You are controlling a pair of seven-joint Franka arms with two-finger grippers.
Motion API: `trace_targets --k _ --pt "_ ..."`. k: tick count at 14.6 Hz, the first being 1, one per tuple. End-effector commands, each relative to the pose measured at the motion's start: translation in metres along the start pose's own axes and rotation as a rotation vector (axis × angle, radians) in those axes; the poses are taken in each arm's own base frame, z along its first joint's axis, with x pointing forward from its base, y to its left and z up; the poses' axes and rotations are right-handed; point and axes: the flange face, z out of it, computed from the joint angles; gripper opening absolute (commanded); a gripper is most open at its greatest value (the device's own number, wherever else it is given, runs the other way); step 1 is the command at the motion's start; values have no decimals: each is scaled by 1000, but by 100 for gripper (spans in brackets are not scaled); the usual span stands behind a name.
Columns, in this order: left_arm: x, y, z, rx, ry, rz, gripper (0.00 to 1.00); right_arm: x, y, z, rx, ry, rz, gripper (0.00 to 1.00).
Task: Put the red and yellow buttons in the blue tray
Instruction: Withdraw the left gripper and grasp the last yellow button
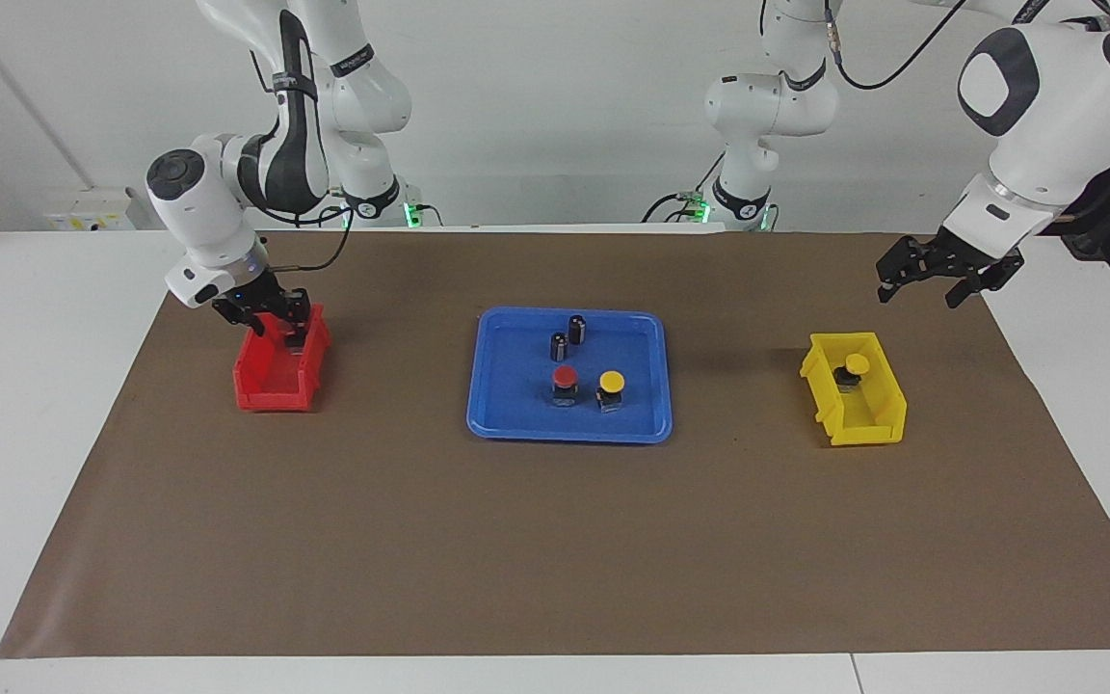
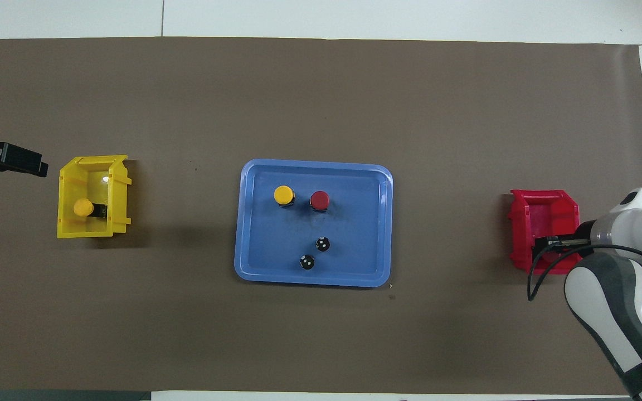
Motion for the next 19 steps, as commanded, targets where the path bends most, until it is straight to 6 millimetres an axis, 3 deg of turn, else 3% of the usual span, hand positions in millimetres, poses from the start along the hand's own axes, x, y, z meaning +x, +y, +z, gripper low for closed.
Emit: trace_targets --k 1,2,4,7,10,13,15,18,19 --pt "-21 -18 12 10 31 20 100 -10 0 1 11 16 -18 67" --pt "-23 -19 18 9 28 23 100 -11 0 2 11 15 -18 67" --pt "-28 -19 50 9 34 17 98 -11 1 2 12 15 -21 66" --pt "-35 -18 97 7 20 18 76 -14 0 3 12 12 -23 62" --pt "-44 -15 143 10 26 7 65 -14 0 3 12 12 -23 43" --pt "-50 -11 181 20 52 6 65 -10 -2 1 12 4 -28 24" --pt "-48 -10 191 23 52 1 65 10 3 -21 0 -7 -40 23" --pt "-50 -9 195 22 44 1 65 46 6 -81 -31 -53 -68 23" --pt "-50 -9 195 22 44 -1 58 56 3 -99 -31 -65 -72 23"
